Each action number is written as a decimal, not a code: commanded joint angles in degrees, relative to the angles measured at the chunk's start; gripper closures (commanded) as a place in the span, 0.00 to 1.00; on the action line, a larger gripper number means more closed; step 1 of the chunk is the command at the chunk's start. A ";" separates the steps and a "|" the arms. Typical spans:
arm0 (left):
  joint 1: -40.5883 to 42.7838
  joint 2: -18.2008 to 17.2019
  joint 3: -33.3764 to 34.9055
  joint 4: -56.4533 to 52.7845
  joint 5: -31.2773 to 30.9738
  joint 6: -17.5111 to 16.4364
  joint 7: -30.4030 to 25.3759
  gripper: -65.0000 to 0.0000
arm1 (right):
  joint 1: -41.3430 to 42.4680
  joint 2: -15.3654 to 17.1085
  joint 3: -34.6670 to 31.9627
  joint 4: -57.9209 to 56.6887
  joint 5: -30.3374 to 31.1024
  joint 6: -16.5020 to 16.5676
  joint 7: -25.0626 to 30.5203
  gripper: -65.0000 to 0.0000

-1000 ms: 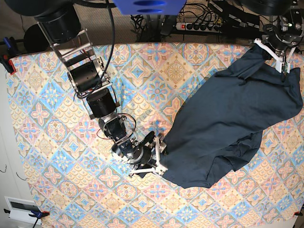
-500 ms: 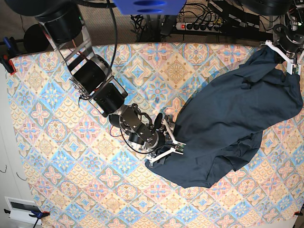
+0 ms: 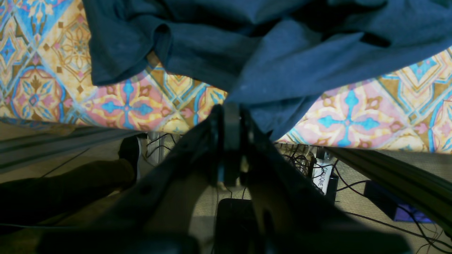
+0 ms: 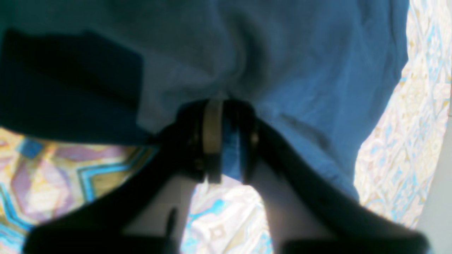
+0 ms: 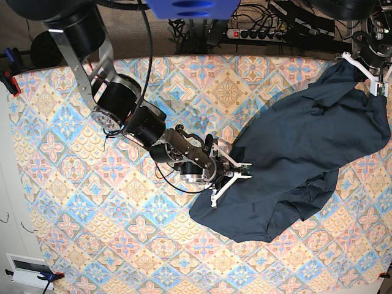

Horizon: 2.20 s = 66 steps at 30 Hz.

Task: Layout the t-shirt on the table in an organized manner, then fold the t-shirt properly
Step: 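Reach the right gripper to the shirt's opposite end and grasp it, then lift the shirt with both grippers and swing it across the table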

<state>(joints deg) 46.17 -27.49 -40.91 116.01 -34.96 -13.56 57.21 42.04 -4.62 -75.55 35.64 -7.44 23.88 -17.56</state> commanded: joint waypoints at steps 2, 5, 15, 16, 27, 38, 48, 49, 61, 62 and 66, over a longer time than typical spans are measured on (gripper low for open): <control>-0.68 -0.87 -0.63 0.79 -0.16 0.16 -0.90 1.00 | -0.68 0.45 -0.63 -0.78 -0.51 3.59 -4.02 0.92; -1.82 -0.87 -0.63 0.79 0.02 0.16 -0.90 1.00 | -0.68 0.45 -0.63 -0.52 -0.51 3.59 -4.11 0.93; -2.26 -0.87 -0.63 0.70 0.02 0.16 -0.90 1.00 | -2.26 7.66 9.92 14.34 -0.51 3.33 -4.28 0.85; -2.26 -0.87 -0.63 0.70 0.10 0.16 -0.90 1.00 | -3.23 8.27 11.77 16.36 -0.51 3.33 -4.28 0.81; -3.05 -0.87 -0.63 0.61 0.37 0.16 -0.90 1.00 | -9.38 10.64 18.89 25.59 -0.69 3.24 -7.10 0.49; -3.67 -0.87 -0.55 0.61 0.37 0.16 -0.90 1.00 | -9.65 10.29 18.89 22.43 -0.69 3.24 -6.48 0.49; -3.76 -0.87 -0.55 0.61 0.02 0.16 -0.90 1.00 | -9.47 8.97 18.98 17.42 -0.69 3.15 -3.40 0.49; -3.76 -0.87 -0.55 0.61 0.02 0.16 -0.90 1.00 | -9.47 8.01 18.98 17.42 -0.69 3.15 -3.40 0.49; -3.67 -0.87 -0.63 0.61 -0.07 0.16 -0.90 1.00 | -8.06 3.44 19.68 17.24 -0.69 3.15 -3.40 0.71; -3.67 -0.87 -0.63 0.61 -0.07 0.16 -0.90 1.00 | -7.89 3.44 19.77 17.24 -0.69 3.15 -3.40 0.79; -4.19 -0.87 -0.63 0.61 -0.07 0.16 -0.99 1.00 | -7.01 3.52 23.46 17.42 -2.45 3.15 -3.49 1.00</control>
<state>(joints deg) 41.89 -27.46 -40.91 115.94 -34.74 -13.56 57.23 32.69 -1.06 -52.80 52.03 -9.87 28.08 -21.96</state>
